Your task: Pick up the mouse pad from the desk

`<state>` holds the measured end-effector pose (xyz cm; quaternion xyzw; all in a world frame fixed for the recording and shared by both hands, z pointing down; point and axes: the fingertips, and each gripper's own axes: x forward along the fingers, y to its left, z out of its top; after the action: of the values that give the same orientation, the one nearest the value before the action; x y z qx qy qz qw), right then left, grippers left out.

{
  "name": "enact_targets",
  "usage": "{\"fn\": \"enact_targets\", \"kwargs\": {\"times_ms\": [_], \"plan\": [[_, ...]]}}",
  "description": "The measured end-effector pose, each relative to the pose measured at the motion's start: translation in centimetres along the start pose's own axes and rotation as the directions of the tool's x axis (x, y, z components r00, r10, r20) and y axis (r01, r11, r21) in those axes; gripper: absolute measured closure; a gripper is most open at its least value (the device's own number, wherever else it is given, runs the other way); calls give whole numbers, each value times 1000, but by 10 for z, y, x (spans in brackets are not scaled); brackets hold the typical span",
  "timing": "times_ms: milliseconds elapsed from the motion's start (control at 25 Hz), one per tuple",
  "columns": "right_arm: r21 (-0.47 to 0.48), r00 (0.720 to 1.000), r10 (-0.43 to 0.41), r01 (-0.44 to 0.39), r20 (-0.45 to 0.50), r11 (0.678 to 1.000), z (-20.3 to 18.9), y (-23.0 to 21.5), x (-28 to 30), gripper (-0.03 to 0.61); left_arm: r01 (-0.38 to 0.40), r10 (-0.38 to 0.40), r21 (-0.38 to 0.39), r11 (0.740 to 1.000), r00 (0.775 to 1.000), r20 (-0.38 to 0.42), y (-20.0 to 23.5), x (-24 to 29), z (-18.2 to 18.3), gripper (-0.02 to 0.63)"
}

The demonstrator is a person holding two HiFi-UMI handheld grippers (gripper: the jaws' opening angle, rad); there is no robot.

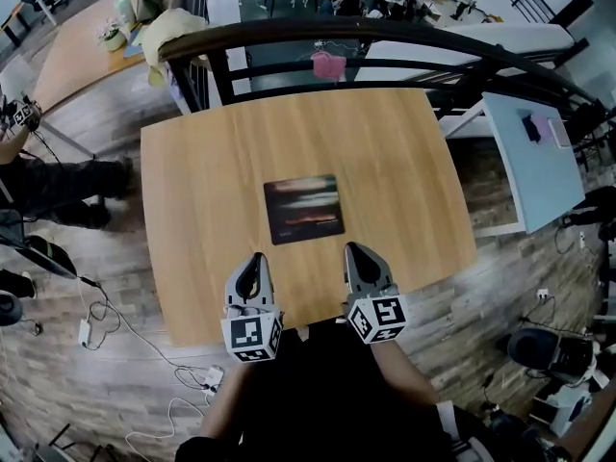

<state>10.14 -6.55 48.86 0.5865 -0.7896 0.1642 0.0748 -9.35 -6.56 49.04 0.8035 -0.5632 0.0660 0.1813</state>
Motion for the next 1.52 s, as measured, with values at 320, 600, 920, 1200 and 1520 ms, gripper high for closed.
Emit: {"fn": "enact_targets", "kwargs": {"times_ms": [320, 600, 920, 1200, 1520], "plan": [[3, 995, 64, -64, -71, 998, -15, -12, 50, 546, -24, 24, 2, 1000, 998, -57, 11, 44, -12, 588], [27, 979, 100, -96, -179, 995, -46, -45, 95, 545, -84, 81, -22, 996, 989, -126, 24, 92, -36, 586], [75, 932, 118, -98, -342, 992, -101, -79, 134, 456, -124, 94, -90, 988, 956, -278, 34, 131, -96, 509], [121, 856, 115, -62, -503, 991, -164, -104, 159, 381, -119, 59, -126, 985, 915, -400, 36, 167, -149, 392], [115, 781, 96, -31, -617, 993, -209, -119, 183, 354, -173, 99, -86, 981, 832, -547, 48, 186, -203, 350]]}}
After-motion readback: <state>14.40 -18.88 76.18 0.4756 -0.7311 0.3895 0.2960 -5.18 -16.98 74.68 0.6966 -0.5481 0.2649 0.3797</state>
